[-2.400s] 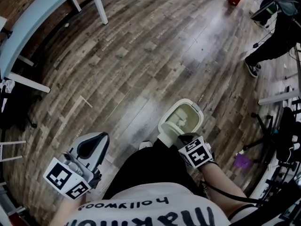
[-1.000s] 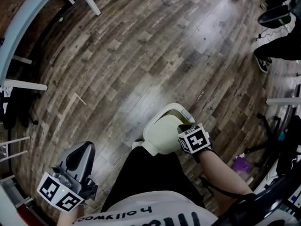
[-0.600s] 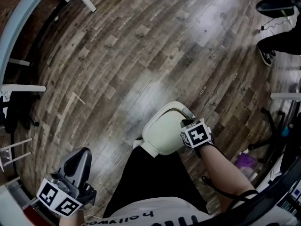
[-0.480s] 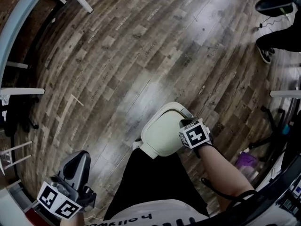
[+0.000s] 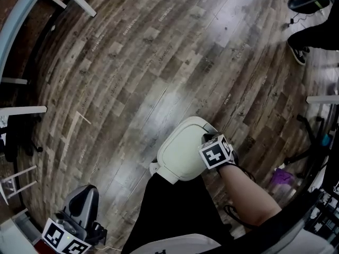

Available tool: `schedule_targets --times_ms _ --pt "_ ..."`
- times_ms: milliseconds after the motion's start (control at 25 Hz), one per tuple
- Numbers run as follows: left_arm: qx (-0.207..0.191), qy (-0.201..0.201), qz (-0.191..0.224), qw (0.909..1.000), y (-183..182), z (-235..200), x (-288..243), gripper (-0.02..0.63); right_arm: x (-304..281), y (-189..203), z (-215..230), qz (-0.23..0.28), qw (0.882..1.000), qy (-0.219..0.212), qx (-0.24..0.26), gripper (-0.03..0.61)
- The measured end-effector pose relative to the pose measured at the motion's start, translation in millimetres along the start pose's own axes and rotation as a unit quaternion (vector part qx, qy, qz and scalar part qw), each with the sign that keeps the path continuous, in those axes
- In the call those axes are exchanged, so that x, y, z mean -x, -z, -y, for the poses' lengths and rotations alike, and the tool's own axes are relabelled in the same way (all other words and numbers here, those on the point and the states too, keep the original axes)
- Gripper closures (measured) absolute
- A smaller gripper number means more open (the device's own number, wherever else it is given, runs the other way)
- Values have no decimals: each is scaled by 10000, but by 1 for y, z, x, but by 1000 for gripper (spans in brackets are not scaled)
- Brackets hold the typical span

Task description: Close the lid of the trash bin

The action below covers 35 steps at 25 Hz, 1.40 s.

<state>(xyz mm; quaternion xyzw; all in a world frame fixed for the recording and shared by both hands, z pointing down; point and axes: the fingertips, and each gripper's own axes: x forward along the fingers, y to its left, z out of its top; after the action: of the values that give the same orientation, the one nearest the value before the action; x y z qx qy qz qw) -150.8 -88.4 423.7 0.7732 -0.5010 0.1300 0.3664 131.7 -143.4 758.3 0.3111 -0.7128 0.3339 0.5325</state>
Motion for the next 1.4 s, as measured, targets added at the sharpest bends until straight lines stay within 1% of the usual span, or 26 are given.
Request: schedule_targets --times_ms 120,440,520,720,800,960,1000,1080,1160,1280,1360,1400 --pt "42 -91 -44 9999 6 -6 0 606 -8 -1 5 -80 9999 64 34 568" --pt "124 -203 -42 9997 16 -13 8 606 -17 2 5 -200 9991 117 349 569" --pt "146 -232 -47 9996 18 -16 10 606 -21 2 7 -263 9990 162 332 569" --pt "174 -294 -3 9994 19 -19 15 606 -26 1 10 -375 9989 270 106 569" --pt "154 -304 24 9994 16 -19 19 606 -27 1 10 -355 9991 249 -17 569" --pt "115 -292 180 9993 4 -18 27 606 -15 10 14 -471 9969 185 -610 569" --pt "105 -269 237 9993 0 -16 29 606 -8 10 15 -420 9963 198 -728 569" --pt "63 -207 347 9992 -9 -13 32 606 10 5 11 -152 9958 147 -885 569" --pt "-21 -150 476 9988 -21 -12 35 606 35 -5 -4 140 9960 -70 -885 569" --pt "-152 83 707 9973 -47 -2 38 606 81 -34 -44 690 9923 -737 -716 569" --pt "-266 390 862 9952 -65 13 40 606 124 -61 -76 1179 9822 -1314 -636 569" --pt "-336 560 945 9934 -74 21 42 606 149 -76 -92 1476 9743 -1582 -630 569"
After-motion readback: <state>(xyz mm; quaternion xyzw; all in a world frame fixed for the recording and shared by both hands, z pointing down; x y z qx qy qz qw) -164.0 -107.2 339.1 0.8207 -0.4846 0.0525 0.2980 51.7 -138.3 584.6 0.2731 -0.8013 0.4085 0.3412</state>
